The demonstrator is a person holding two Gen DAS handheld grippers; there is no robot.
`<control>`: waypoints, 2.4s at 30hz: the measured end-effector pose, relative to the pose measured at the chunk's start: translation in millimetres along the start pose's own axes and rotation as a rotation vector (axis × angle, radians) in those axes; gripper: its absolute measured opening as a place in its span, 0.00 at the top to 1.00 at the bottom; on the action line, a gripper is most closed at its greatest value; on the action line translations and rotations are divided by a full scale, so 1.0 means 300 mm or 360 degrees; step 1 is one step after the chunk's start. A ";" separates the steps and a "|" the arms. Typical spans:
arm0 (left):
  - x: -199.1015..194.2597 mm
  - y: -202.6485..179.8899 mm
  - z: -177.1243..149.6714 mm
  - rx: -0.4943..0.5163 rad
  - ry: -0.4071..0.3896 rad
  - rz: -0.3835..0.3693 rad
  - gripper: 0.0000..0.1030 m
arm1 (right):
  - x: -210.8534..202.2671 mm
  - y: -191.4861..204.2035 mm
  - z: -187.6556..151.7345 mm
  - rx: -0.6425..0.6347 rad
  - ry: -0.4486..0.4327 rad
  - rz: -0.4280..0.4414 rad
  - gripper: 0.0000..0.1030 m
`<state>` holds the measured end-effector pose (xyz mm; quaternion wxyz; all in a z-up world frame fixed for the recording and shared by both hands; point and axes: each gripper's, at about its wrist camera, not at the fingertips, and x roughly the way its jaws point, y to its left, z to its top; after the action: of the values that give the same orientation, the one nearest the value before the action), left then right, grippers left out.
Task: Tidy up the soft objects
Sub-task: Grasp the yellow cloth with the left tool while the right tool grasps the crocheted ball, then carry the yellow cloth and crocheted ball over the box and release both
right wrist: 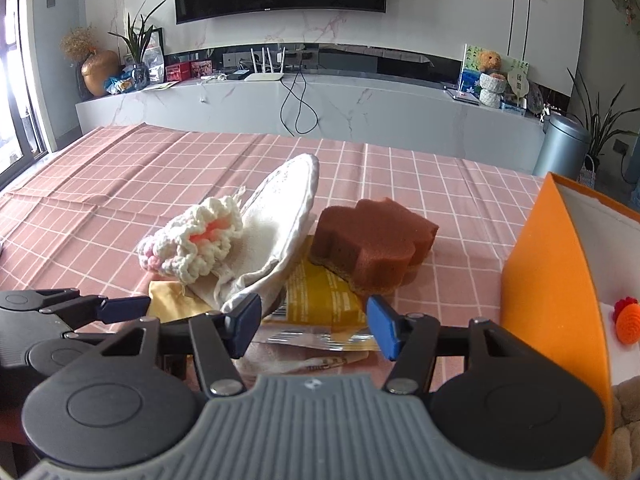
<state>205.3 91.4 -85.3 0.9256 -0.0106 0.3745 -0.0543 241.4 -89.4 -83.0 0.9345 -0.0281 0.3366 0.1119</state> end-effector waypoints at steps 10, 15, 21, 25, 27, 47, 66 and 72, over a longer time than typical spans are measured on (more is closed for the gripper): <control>-0.018 -0.044 -0.020 0.0085 -0.0097 0.0054 0.96 | 0.003 0.010 0.005 -0.0023 -0.0019 0.0012 0.43; -0.093 0.012 -0.013 -0.0023 -0.0162 0.0101 0.96 | -0.014 0.031 0.018 -0.0036 -0.0047 0.0074 0.43; -0.163 0.106 0.021 -0.0136 -0.0225 0.0257 0.96 | -0.023 0.101 0.057 -0.0078 -0.0116 0.0204 0.43; -0.159 0.148 0.043 -0.0156 -0.0248 0.0324 0.96 | 0.038 0.151 0.101 -0.0058 -0.0084 0.0297 0.41; -0.144 0.163 0.048 -0.0174 -0.0235 0.0302 0.96 | 0.086 0.177 0.126 -0.0034 -0.0036 0.0330 0.22; -0.144 0.191 0.014 -0.0238 -0.0192 0.0270 0.96 | 0.175 0.245 0.127 -0.0095 0.0103 0.0381 0.71; -0.427 -0.033 0.072 -0.0058 -0.0438 0.0175 0.96 | -0.345 -0.100 0.081 0.0204 -0.0168 0.0529 0.70; -0.497 -0.157 0.096 0.0023 -0.0510 0.0014 0.96 | -0.497 -0.238 0.025 0.0236 -0.0252 0.0439 0.70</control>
<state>114.6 60.3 41.3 0.9738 -0.0107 0.2216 -0.0505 150.8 -186.2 15.8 0.9335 0.0962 0.2698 0.2158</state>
